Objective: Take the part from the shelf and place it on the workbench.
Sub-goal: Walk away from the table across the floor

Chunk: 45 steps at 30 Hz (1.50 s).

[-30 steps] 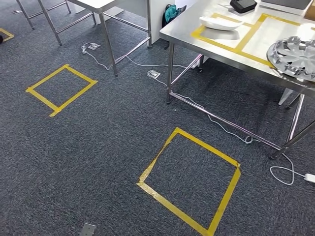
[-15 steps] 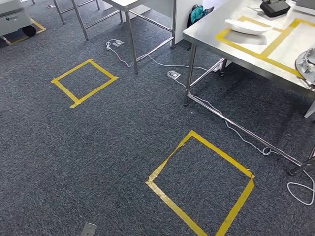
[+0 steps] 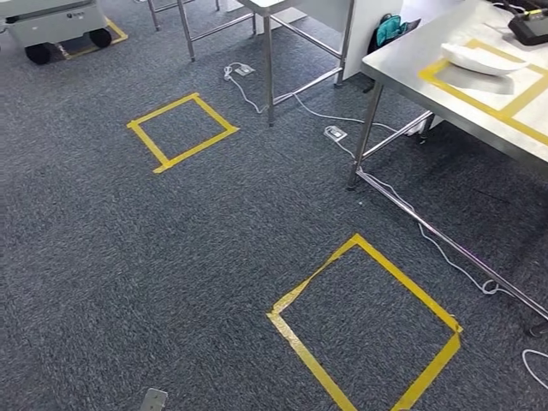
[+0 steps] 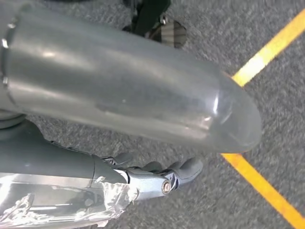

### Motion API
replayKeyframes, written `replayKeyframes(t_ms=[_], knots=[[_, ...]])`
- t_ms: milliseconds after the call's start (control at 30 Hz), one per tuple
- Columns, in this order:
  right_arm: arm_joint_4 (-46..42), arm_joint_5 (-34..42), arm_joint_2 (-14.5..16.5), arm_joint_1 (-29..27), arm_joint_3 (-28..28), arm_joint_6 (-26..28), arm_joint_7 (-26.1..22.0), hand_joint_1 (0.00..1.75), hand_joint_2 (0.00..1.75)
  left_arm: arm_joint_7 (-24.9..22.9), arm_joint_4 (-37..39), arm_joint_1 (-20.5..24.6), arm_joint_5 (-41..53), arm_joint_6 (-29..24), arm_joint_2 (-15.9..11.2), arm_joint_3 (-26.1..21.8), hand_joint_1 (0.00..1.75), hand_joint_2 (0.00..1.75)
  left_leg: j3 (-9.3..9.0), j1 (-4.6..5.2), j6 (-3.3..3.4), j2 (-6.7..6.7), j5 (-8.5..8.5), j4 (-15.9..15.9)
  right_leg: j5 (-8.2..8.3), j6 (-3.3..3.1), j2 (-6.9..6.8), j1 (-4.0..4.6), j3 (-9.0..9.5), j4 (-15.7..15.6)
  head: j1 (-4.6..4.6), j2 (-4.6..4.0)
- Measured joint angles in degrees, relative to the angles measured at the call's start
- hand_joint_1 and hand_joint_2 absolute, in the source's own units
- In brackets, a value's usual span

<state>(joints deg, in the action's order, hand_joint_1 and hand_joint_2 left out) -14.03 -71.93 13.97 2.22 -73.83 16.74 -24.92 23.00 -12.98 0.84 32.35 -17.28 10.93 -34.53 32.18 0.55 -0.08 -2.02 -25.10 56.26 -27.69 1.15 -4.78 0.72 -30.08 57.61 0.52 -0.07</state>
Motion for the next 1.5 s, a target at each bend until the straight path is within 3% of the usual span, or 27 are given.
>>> replayKeyframes(t_ms=[33,100,167,233,267,300,367,400,467,533,567,633,700,767,800,867,933,967,1033,1067,1133,1200,1267,1333,1400,1467,1500], knots=[[0.0,0.0,0.0,0.1,0.0,0.0,0.0,0.00,0.00,0.0,0.0,-0.1,0.0,0.0,0.0,-0.1,0.00,0.00,-0.02,-0.11,0.25,0.43,0.15,-0.2,-0.29,0.30,0.20,-0.06,-0.08,0.2,0.02,0.00],[0.0,0.0,0.0,0.1,0.0,0.0,0.0,0.00,0.00,0.0,0.0,-0.2,0.0,0.0,0.0,-0.3,0.00,0.00,-0.07,-0.46,0.76,1.26,0.45,-0.5,-2.59,0.92,2.04,-0.26,-1.54,3.6,0.24,0.00],[0.0,0.0,0.0,0.0,0.0,0.0,-0.1,0.00,0.00,-0.1,0.0,-0.1,0.0,0.0,0.1,-0.4,0.00,0.00,0.05,-0.57,0.96,2.14,0.53,-0.5,-6.30,1.39,4.05,-0.53,-4.97,11.2,0.53,0.00],[0.0,0.0,0.0,-0.1,0.0,0.0,0.0,0.00,0.00,-0.1,0.0,-0.1,0.1,0.0,0.1,-0.5,0.00,0.00,0.10,-0.59,0.97,3.11,0.56,-0.5,-7.60,1.67,4.50,-0.71,-7.57,16.3,0.60,0.00],[0.0,0.0,0.0,-0.1,0.0,0.0,0.0,0.00,0.00,-0.1,0.0,-0.2,0.1,0.0,0.1,-0.5,0.00,0.00,0.09,-0.62,0.91,3.66,0.59,-0.5,-6.60,1.74,4.56,-0.80,-7.46,15.8,0.59,0.00],[0.0,0.0,0.0,-0.1,0.0,0.0,0.0,0.00,0.00,-0.1,0.0,-0.2,0.1,0.0,0.1,-0.5,0.00,0.00,0.05,-0.70,0.82,4.22,0.62,-0.4,-4.69,1.79,4.73,-0.91,-6.28,13.1,0.60,0.00],[0.0,0.0,0.0,-0.1,0.0,0.0,0.0,0.00,0.00,-0.1,0.0,-0.1,0.1,0.0,0.1,-0.6,0.00,0.00,0.10,-0.78,0.34,5.29,0.69,-0.3,-1.02,2.00,6.64,-1.35,-2.57,5.0,0.63,0.00],[0.0,0.0,0.0,-0.1,0.0,0.0,0.0,0.00,0.00,-0.1,0.0,-0.1,0.1,0.0,0.1,-0.6,0.00,0.00,0.27,-0.76,0.00,5.78,0.77,-0.2,-0.16,1.96,7.74,-1.55,-1.21,2.1,0.62,0.00],[0.0,0.0,0.1,-0.1,0.0,0.0,-0.1,0.00,0.00,-0.1,0.0,-0.1,0.1,0.1,0.1,-0.6,0.00,0.00,0.78,-0.80,-0.81,6.63,1.13,-0.1,-0.12,1.51,8.83,-1.57,-0.38,0.4,0.62,0.00],[0.0,0.0,0.1,-0.1,0.0,0.0,-0.1,0.00,0.00,-0.2,0.0,-0.2,0.1,0.1,0.0,-0.6,0.00,0.00,1.16,-1.05,-1.49,7.09,1.33,-0.1,0.19,0.68,7.89,-1.42,-0.41,0.4,0.62,0.00],[0.0,0.0,0.1,-0.1,0.0,0.0,-0.1,0.00,0.00,-0.2,0.0,-0.3,0.1,0.1,0.0,-0.6,0.00,0.00,1.55,-1.11,-1.72,6.54,0.83,0.6,0.35,0.25,7.41,-1.41,-0.39,0.2,0.48,0.00],[0.0,0.0,0.1,-0.1,0.0,0.0,-0.2,0.00,0.00,-0.1,0.0,-0.1,0.1,0.1,0.0,-0.7,0.00,0.00,3.85,-1.10,-2.05,4.47,-2.04,5.5,0.54,-0.47,6.20,-1.36,-0.38,0.0,0.15,0.00],[0.0,0.0,0.1,-0.2,0.0,0.0,-0.2,0.00,0.00,-0.1,0.0,0.1,0.1,0.1,0.0,-0.7,0.00,0.00,7.55,-1.08,-2.30,3.11,-5.64,13.3,0.47,-0.86,4.83,-1.10,-0.47,0.0,-0.01,0.00],[0.0,0.0,0.1,-0.2,0.0,0.0,-0.2,0.00,0.00,-0.2,0.0,0.0,0.1,0.1,0.0,-0.7,0.00,0.00,8.84,-1.05,-2.23,2.81,-6.05,16.4,0.41,-0.98,3.60,-0.84,-0.48,0.0,0.00,0.00],[0.0,0.0,0.1,-0.1,0.0,0.0,-0.2,0.00,0.00,-0.1,0.0,-0.1,0.1,0.1,0.0,-0.8,0.00,0.00,7.85,-0.98,-2.02,2.71,-4.74,14.7,0.39,-0.98,3.09,-0.73,-0.43,0.0,-0.01,0.00],[0.0,0.0,0.1,0.0,0.0,0.0,-0.2,0.00,0.00,-0.1,0.0,-0.2,0.1,0.1,0.0,-0.8,0.00,0.00,3.68,-0.51,-1.26,1.38,-1.30,7.3,0.28,-0.85,2.21,-0.53,-0.26,0.0,-0.01,0.00],[0.0,0.0,0.1,0.0,0.0,0.0,-0.2,0.00,0.00,-0.1,0.0,0.1,0.1,0.1,0.0,-0.8,0.00,0.00,0.62,0.05,-0.53,-0.30,0.17,1.4,0.00,-0.47,1.42,-0.26,-0.21,0.1,-0.02,0.00],[0.0,0.0,0.1,0.0,0.0,0.0,-0.2,0.00,0.00,-0.1,0.0,0.1,0.1,0.1,0.0,-0.8,0.00,0.00,0.12,0.26,-0.28,-0.66,0.14,0.3,-0.13,-0.22,1.01,-0.15,-0.15,0.1,-0.06,0.00],[0.0,0.0,0.1,0.1,0.0,0.0,-0.3,0.00,0.00,-0.1,0.0,-0.1,0.1,0.1,0.0,-0.9,0.00,0.00,0.04,0.17,0.15,0.17,0.14,-0.2,-0.39,0.32,0.41,-0.15,0.03,0.0,-0.08,0.00],[0.0,0.0,0.1,0.2,0.0,0.0,-0.3,0.00,0.00,-0.1,0.0,-0.2,0.1,0.0,0.0,-0.9,0.00,0.00,-0.08,0.03,0.41,0.59,0.19,-0.3,-0.87,0.67,0.85,-0.19,-0.08,0.5,-0.08,0.00],[0.0,0.0,0.1,0.3,0.0,0.0,-0.3,0.00,0.00,-0.1,0.0,-0.2,0.3,0.0,0.1,-1.0,0.00,0.00,-0.31,-0.29,0.92,1.38,0.30,-0.6,-3.30,1.26,2.84,-0.35,-2.05,4.8,0.08,0.00],[0.0,0.0,0.1,0.2,0.0,0.0,-0.3,0.00,0.00,-0.1,0.0,0.0,0.5,-0.1,0.1,-1.0,0.00,0.00,-0.34,-0.32,1.23,2.30,0.19,-0.6,-6.50,1.69,4.33,-0.50,-6.11,12.8,0.22,0.00],[0.0,0.0,0.1,0.1,0.0,0.0,-0.3,0.00,0.00,-0.2,0.0,-0.1,0.6,-0.2,0.1,-1.1,0.00,0.00,-0.56,-0.37,1.25,3.36,-0.02,-0.6,-6.69,2.04,4.58,-0.74,-8.88,17.0,0.26,0.00],[0.0,0.0,0.1,0.0,0.0,0.0,-0.3,0.00,0.00,-0.2,0.0,-0.2,0.7,-0.3,0.1,-1.2,0.00,0.00,-1.10,-0.57,0.93,4.54,-0.39,-0.5,-2.73,2.40,4.91,-1.20,-7.42,12.4,0.26,0.00],[0.0,-0.1,0.2,0.0,0.0,0.0,-0.3,0.00,0.00,-0.2,0.0,-0.1,0.9,-0.3,0.1,-1.3,0.00,0.00,-1.53,-0.67,0.26,5.62,-0.94,-0.3,0.65,2.82,6.78,-1.90,-3.95,4.6,0.36,0.00],[0.1,-0.1,0.2,0.0,0.1,0.0,-0.3,0.00,0.00,-0.2,0.0,0.0,1.1,-0.4,0.1,-1.4,0.00,0.00,-1.39,-0.65,-0.39,6.43,-1.23,-0.1,0.88,2.38,8.23,-2.16,-2.07,1.0,0.41,0.00],[0.1,-0.1,0.2,0.1,0.1,0.0,-0.2,0.00,0.00,-0.2,0.0,-0.1,1.1,-0.4,0.1,-1.4,0.00,0.00,-1.24,-0.72,-0.66,6.84,-1.27,0.0,0.49,1.82,8.16,-2.03,-1.78,0.7,0.42,0.00]])
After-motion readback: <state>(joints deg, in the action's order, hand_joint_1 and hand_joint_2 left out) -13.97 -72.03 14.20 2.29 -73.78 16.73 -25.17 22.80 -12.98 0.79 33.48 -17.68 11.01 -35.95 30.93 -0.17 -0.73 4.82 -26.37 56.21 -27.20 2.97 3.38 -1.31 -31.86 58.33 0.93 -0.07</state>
